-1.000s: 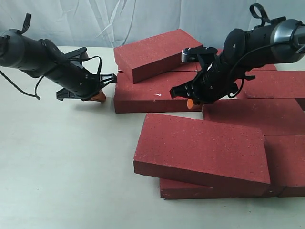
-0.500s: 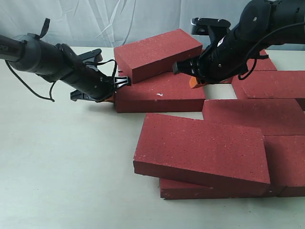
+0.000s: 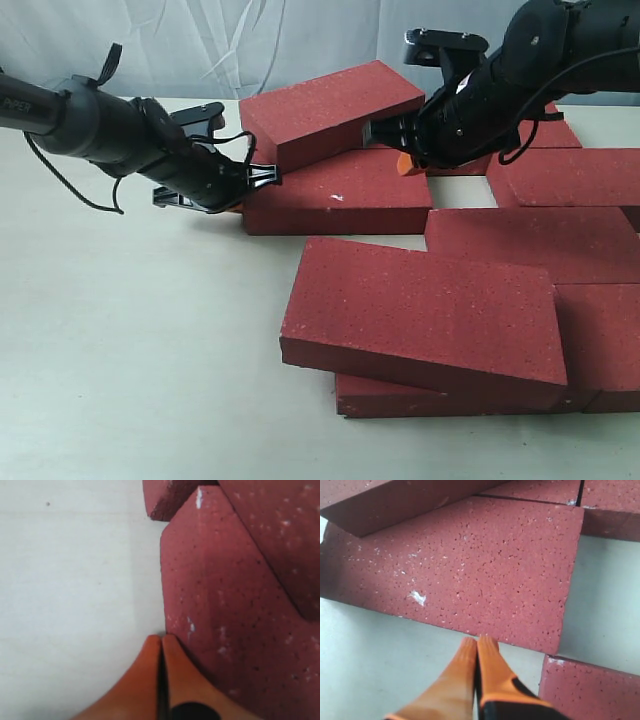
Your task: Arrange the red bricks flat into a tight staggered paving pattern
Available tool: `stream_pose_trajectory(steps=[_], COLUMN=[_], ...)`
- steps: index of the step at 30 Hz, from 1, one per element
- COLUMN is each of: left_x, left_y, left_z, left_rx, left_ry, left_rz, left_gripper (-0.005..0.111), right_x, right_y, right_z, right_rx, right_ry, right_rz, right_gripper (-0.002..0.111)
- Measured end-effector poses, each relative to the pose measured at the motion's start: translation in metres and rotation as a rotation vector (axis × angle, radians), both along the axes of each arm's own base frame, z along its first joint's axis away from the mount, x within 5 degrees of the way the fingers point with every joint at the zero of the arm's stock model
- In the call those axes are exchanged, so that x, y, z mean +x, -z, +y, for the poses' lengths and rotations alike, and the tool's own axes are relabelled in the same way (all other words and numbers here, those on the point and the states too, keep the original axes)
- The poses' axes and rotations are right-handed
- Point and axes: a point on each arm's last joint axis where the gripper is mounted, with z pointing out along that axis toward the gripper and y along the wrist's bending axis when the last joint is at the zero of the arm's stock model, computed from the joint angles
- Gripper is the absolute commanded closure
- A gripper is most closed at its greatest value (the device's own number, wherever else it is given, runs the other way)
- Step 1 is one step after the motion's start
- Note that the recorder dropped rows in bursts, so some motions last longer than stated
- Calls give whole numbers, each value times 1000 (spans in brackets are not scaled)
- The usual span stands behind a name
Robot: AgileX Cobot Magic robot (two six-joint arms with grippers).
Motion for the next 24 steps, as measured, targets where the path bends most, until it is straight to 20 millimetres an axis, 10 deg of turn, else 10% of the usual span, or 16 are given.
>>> stream_pose_trajectory(steps=[13,24], left_x=[3,6], left_y=[0,-1], left_z=[5,7], left_rx=[16,-1], left_ry=[-6,-19], left_rz=[-20,-10], left_gripper=[107,107], right_x=[6,31], right_y=[-1,31], right_z=[-6,-49], right_rx=[-58,-111], right_ry=[32,240], right_rz=[-64,-47], right_gripper=[109,109])
